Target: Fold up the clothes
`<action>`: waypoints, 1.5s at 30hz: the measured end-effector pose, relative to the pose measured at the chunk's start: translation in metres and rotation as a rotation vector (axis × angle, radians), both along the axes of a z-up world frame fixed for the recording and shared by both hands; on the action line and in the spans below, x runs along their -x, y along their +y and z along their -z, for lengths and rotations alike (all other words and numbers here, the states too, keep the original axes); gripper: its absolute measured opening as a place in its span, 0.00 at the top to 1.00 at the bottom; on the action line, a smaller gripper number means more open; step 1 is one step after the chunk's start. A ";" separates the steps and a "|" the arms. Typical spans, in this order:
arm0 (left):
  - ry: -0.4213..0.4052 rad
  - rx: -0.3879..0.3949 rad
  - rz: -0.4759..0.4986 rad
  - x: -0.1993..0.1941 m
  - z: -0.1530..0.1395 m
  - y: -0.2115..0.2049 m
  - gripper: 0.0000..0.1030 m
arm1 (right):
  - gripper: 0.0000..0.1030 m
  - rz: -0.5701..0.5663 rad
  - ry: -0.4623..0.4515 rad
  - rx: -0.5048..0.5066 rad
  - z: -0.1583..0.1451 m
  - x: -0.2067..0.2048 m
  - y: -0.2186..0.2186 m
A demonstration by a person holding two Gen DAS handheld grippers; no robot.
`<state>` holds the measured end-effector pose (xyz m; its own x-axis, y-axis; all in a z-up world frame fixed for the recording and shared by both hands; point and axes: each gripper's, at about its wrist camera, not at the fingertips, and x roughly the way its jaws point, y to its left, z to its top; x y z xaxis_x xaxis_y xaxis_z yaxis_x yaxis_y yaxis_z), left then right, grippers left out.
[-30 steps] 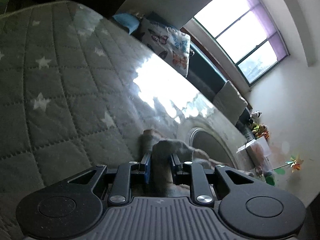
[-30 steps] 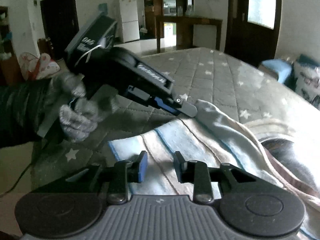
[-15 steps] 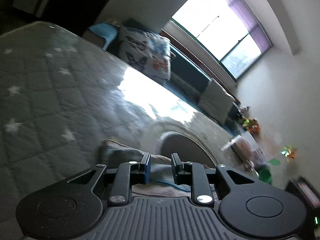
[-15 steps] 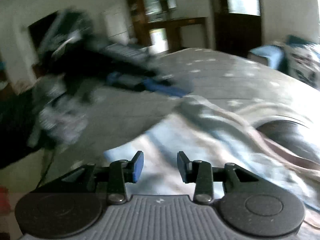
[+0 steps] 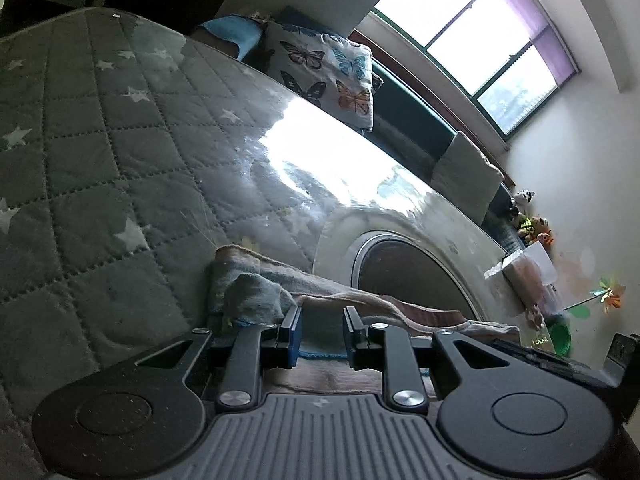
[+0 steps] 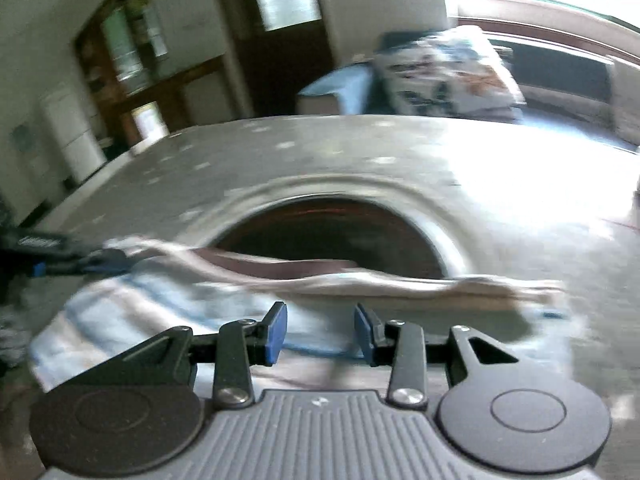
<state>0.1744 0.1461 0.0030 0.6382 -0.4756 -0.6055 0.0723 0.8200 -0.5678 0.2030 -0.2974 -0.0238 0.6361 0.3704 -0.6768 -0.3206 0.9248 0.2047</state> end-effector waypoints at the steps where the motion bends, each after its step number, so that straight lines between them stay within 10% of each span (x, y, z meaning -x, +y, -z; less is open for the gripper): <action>1: 0.001 -0.003 -0.001 0.000 0.001 0.000 0.76 | 0.64 0.034 0.005 -0.005 0.002 -0.005 -0.013; 12: -0.019 -0.072 -0.009 0.009 -0.013 -0.015 0.62 | 0.65 0.131 -0.016 -0.102 -0.016 0.007 -0.086; 24: -0.098 -0.155 0.031 0.075 -0.032 -0.037 0.53 | 0.65 -0.030 -0.035 -0.053 -0.024 0.087 -0.080; 45: -0.168 -0.383 -0.021 0.150 -0.027 -0.055 0.35 | 0.57 0.017 -0.100 0.043 -0.009 0.128 -0.057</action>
<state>0.0243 0.0916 0.0297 0.7504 -0.2225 -0.6224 0.1194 0.9718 -0.2034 0.0751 -0.3542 -0.0144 0.7072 0.3314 -0.6245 -0.3220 0.9374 0.1327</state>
